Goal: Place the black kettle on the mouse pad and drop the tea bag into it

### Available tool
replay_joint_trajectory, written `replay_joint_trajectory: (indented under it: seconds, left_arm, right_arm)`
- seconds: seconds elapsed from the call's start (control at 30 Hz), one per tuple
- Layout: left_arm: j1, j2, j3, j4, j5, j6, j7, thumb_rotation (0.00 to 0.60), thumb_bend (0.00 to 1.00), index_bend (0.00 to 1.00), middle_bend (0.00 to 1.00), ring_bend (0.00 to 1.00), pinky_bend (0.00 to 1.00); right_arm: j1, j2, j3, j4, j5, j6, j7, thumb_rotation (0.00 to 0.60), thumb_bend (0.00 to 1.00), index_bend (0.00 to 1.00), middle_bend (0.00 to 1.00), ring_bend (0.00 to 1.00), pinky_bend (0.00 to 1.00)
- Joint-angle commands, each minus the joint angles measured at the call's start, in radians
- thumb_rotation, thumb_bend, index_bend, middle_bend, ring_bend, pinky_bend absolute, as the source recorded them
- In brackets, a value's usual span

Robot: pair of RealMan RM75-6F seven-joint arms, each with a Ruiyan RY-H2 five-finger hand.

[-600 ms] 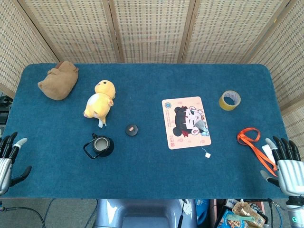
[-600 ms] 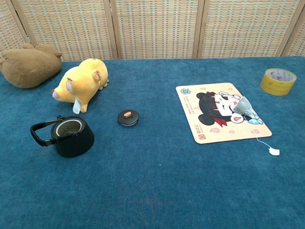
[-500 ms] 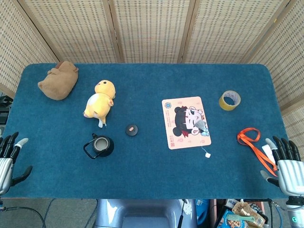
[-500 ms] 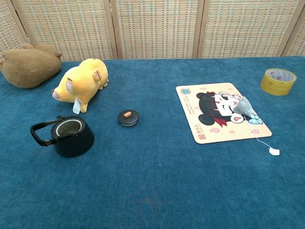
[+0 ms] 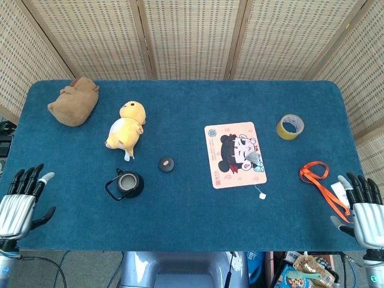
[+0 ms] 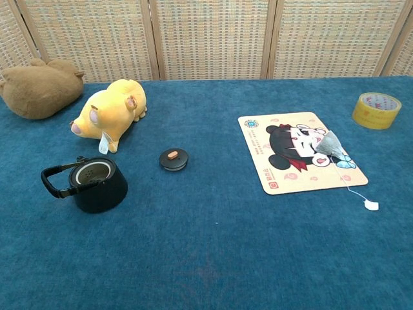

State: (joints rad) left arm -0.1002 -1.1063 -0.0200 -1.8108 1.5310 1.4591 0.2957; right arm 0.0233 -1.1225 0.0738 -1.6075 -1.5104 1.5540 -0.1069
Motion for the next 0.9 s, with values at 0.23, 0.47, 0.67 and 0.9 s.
replay_joint_trajectory:
  seconds: [0.23, 0.47, 0.67, 0.9]
  left_arm:
    - [-0.084, -0.092, -0.012, 0.042, -0.016, -0.119, 0.071, 0.600, 0.30, 0.16, 0.02, 0.00, 0.00]
    - [-0.122, -0.188, -0.028, 0.121, -0.034, -0.152, 0.070, 0.600, 0.30, 0.22, 0.06, 0.00, 0.00]
    - [-0.151, -0.251, -0.035, 0.178, -0.063, -0.189, 0.085, 0.600, 0.30, 0.22, 0.06, 0.00, 0.00]
    - [-0.179, -0.327, -0.043, 0.255, -0.084, -0.212, 0.077, 0.600, 0.30, 0.23, 0.06, 0.00, 0.00]
  right_arm:
    - [-0.010, 0.009, 0.001, 0.002, 0.006, 0.011, 0.009, 0.600, 0.18, 0.11, 0.15, 0.04, 0.09]
    - [-0.012, 0.012, 0.000, 0.005, 0.003, 0.014, 0.017, 0.600, 0.18, 0.11, 0.15, 0.04, 0.09]
    - [-0.022, 0.019, 0.000, 0.001, 0.003, 0.029, 0.016, 0.600, 0.18, 0.11, 0.15, 0.04, 0.09]
    - [-0.036, 0.026, -0.002, -0.009, 0.005, 0.045, 0.009, 0.600, 0.18, 0.11, 0.15, 0.04, 0.09]
